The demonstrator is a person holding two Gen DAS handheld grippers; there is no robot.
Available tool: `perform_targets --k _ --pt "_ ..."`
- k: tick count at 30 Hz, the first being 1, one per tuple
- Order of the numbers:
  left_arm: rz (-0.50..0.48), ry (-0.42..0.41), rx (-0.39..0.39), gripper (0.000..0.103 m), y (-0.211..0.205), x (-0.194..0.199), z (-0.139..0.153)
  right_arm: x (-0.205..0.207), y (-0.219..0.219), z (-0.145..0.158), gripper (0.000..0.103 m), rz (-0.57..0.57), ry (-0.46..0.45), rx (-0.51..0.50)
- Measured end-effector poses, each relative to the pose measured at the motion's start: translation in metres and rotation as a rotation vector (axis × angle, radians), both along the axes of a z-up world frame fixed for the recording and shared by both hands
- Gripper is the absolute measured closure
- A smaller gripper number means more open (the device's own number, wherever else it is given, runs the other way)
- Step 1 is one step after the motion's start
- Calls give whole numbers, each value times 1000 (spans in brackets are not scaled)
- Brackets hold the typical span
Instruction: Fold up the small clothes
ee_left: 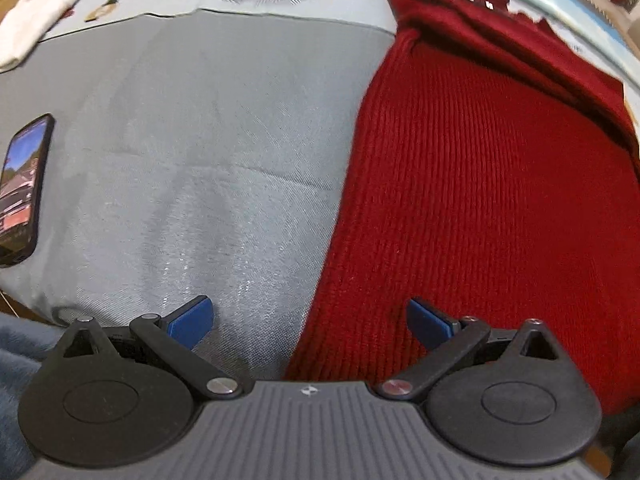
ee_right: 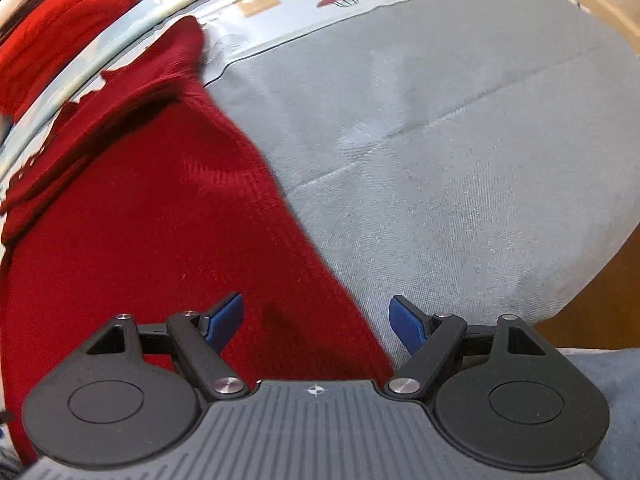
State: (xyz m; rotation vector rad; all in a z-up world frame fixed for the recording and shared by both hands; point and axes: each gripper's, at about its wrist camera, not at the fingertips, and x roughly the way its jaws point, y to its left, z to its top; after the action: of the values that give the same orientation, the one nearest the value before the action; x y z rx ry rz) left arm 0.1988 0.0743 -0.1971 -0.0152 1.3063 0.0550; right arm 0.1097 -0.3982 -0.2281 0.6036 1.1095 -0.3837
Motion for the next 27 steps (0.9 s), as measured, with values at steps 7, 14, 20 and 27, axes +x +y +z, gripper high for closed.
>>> perform_targets --k 7,14,20,27 --pt "-50 51 43 0 -9 5 -16 7 3 -18 15 80 43 -50" --pt "-42 47 41 0 -12 4 -19 -5 19 -16 15 176 69 -58" --pt "-52 32 46 0 -15 -3 -17 -16 25 -15 15 154 121 -7" --pt "-46 75 9 0 -13 -4 -20 -30 28 -18 41 64 147 134"
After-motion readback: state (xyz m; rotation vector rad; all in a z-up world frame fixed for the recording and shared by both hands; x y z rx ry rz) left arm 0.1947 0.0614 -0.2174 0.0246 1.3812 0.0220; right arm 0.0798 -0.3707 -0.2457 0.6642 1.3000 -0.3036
